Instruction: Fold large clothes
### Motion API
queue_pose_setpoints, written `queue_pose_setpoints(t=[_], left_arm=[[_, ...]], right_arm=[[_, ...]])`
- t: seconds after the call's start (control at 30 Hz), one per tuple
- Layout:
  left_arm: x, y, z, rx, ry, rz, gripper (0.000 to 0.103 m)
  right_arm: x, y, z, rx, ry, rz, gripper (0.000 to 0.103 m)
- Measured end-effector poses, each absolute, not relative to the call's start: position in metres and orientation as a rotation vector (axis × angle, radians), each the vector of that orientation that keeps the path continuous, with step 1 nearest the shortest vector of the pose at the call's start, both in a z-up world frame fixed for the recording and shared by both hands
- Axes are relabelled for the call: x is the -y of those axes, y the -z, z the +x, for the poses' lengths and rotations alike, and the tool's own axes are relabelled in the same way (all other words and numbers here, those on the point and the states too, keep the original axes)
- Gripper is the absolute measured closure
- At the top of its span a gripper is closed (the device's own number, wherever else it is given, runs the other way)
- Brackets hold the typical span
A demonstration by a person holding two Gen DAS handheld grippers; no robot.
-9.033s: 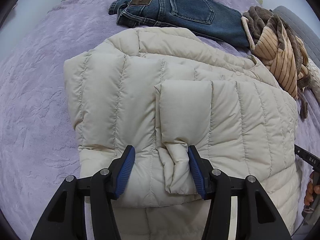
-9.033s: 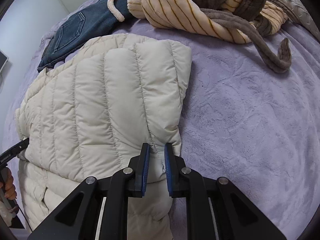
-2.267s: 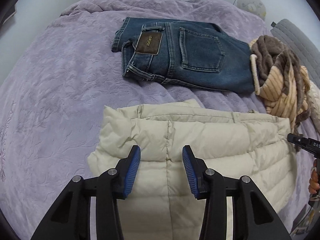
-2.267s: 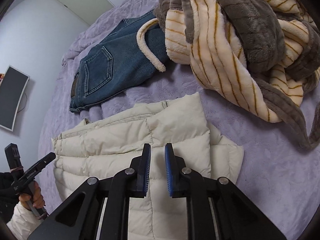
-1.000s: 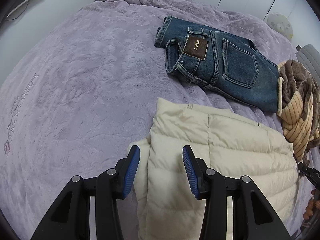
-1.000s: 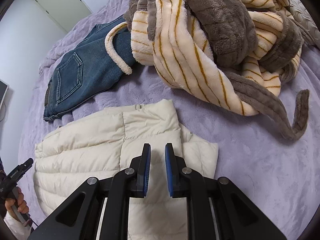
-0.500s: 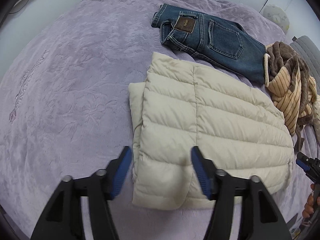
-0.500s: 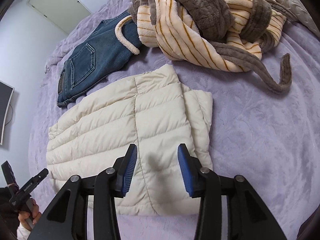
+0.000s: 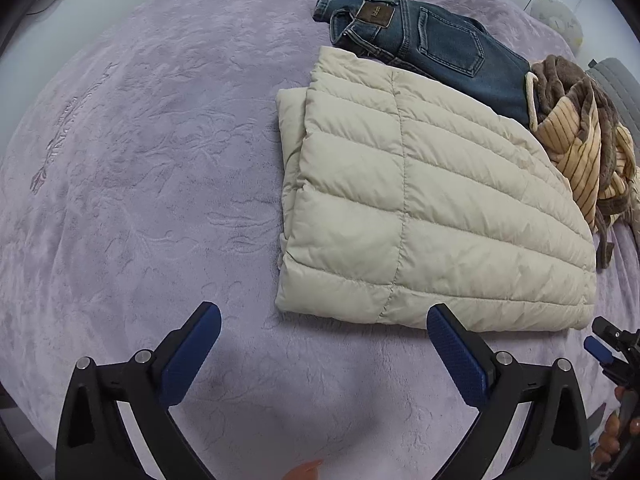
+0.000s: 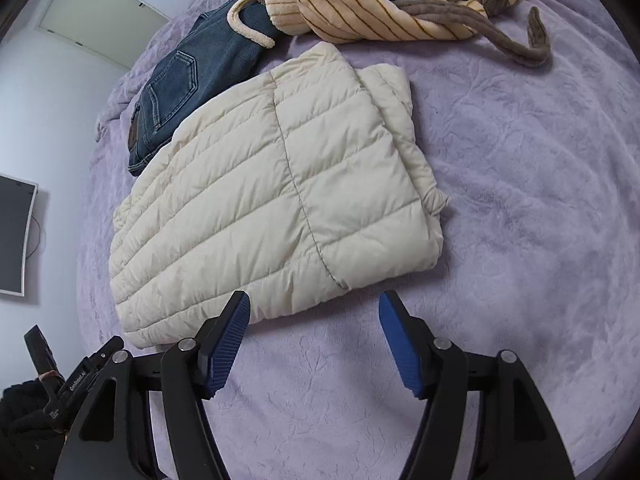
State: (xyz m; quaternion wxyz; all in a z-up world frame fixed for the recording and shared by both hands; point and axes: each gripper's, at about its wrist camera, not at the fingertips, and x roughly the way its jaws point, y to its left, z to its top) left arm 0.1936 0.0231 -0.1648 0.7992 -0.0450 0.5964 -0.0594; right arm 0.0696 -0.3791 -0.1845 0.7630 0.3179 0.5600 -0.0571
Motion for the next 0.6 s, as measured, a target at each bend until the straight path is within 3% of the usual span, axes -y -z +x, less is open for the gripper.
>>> queue_pose_setpoints(t=[0.13, 0.33, 0.6], left_arm=[[-0.025, 0.172, 0.191, -1.306, 0.128, -0.15, 0.0], [-0.035, 0.194, 0.192, -1.362, 0.049, -0.188, 0.0], [-0.057, 0.214, 0.191, -1.354, 0.183, -0.583, 0.0]], right_arm=[[0.378, 0.193, 0.061, -1.214, 0.119, 0.748, 0.02], [0.381, 0.202, 0.053, -1.194, 0.125, 0.811, 0.018], [0.392, 0.228, 0.05, -1.154, 0.026, 1.044, 0.018]])
